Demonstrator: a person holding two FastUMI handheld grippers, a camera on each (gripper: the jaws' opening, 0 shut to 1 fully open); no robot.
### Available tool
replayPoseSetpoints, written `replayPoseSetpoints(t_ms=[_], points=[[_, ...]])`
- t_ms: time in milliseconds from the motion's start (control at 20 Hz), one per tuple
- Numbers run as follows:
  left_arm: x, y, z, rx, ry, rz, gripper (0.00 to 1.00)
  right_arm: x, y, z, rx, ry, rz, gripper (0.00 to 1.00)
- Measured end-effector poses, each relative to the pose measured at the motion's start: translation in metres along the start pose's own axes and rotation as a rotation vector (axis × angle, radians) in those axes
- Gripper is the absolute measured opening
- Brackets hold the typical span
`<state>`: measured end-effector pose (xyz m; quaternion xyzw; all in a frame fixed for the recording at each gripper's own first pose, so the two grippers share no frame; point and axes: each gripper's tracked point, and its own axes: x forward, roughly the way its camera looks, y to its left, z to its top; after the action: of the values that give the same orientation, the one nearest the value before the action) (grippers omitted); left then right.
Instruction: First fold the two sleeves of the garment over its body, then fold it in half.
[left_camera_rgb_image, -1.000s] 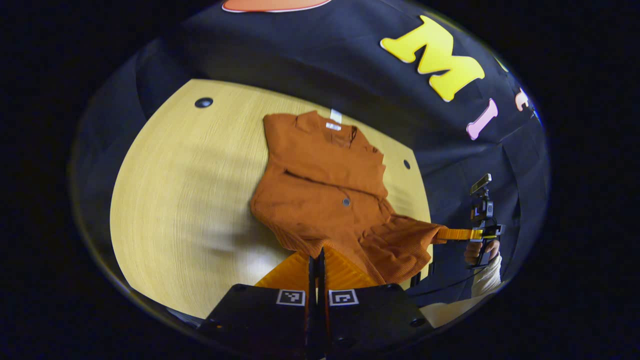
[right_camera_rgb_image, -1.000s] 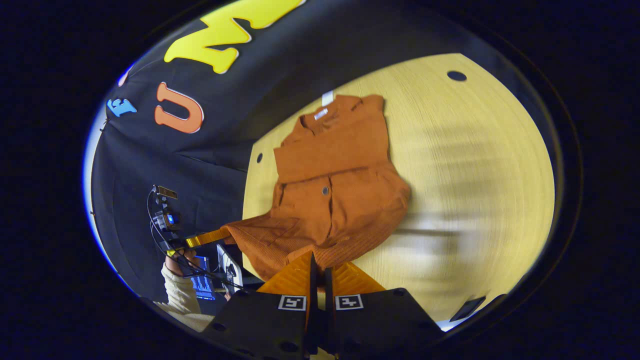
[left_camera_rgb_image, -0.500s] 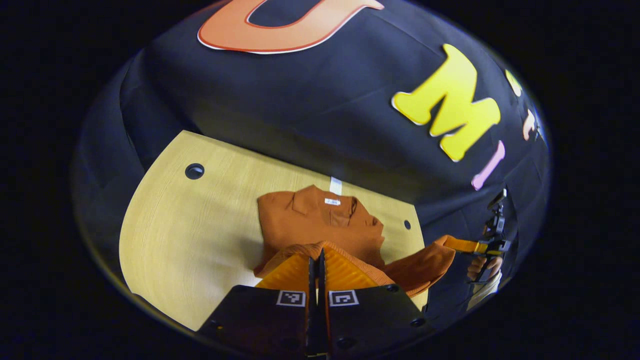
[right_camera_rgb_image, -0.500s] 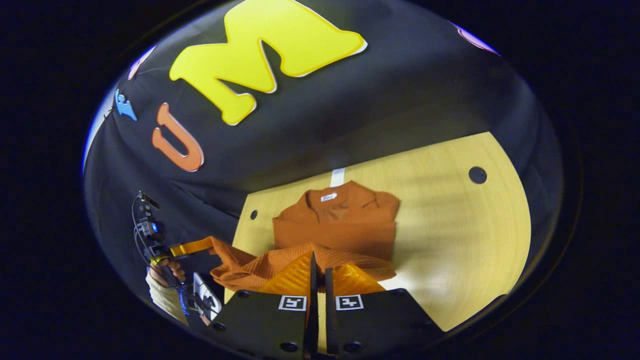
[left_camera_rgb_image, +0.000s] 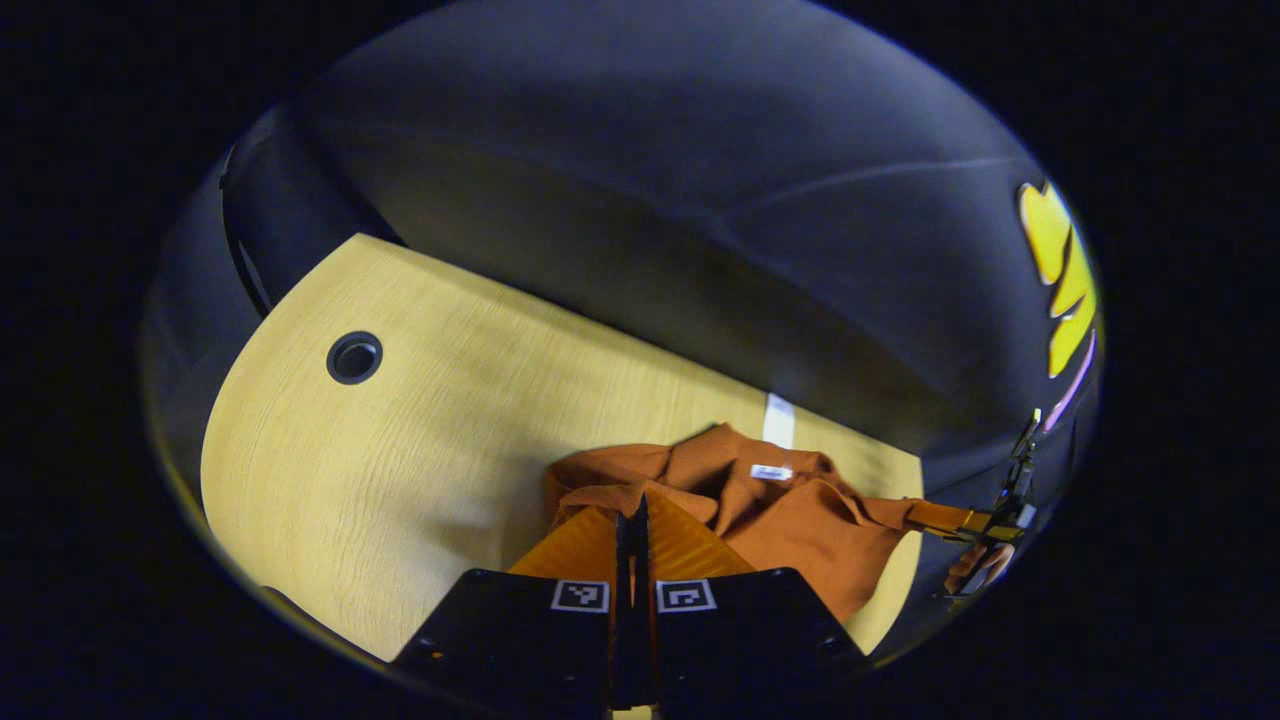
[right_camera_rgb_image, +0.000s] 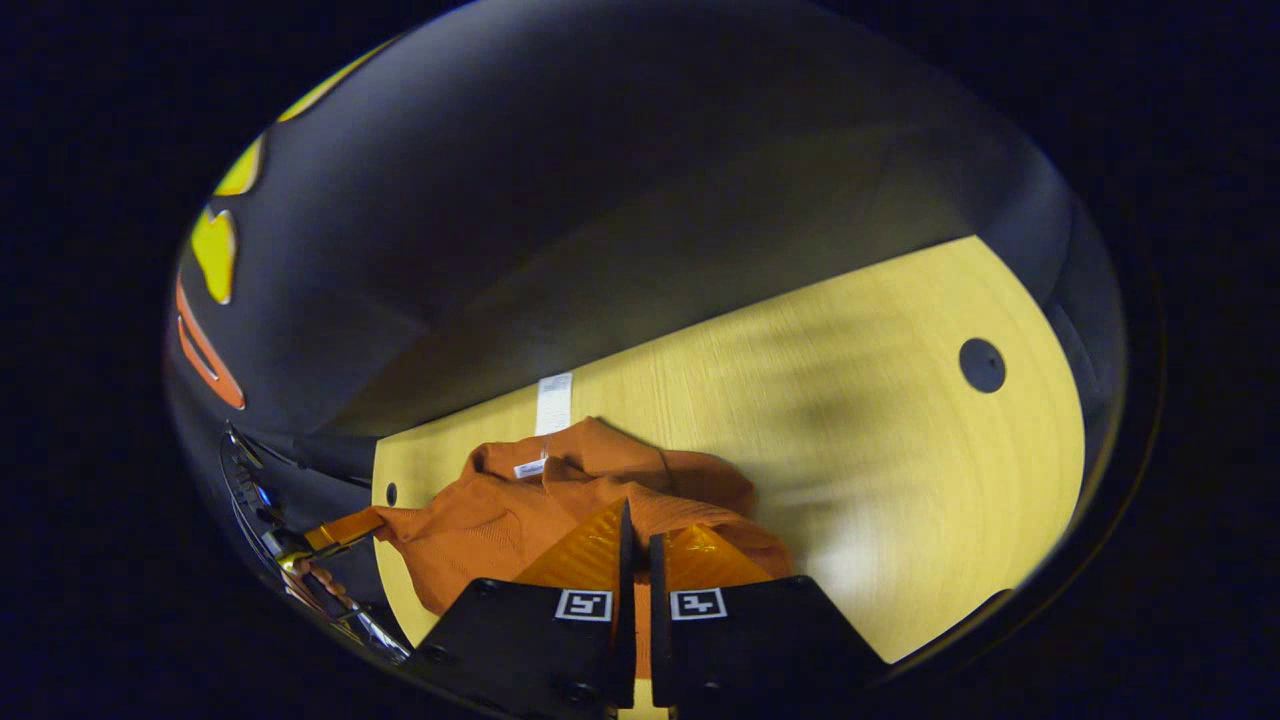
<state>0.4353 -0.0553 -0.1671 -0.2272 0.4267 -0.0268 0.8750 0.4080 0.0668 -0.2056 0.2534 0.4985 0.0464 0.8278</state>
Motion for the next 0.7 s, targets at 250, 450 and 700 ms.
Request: replayPoseSetpoints(t_ms=[250,450,700], points=[[0.017,0.006,-0.006,-0.096,0.004,-0.032,0.03,0.013,-0.016,0.004,0.218,-0.009,0.047,0.07],[0.010,-0.007,0.010,-0.176,-0.059,-0.133,0.06,0.001,-0.019,0.016,0.321,-0.046,0.115,0.07],[0.015,-0.027,0.016,-0.294,-0.083,-0.249,0.23,-0.007,-0.006,0.029,0.373,-0.096,0.169,0.29]])
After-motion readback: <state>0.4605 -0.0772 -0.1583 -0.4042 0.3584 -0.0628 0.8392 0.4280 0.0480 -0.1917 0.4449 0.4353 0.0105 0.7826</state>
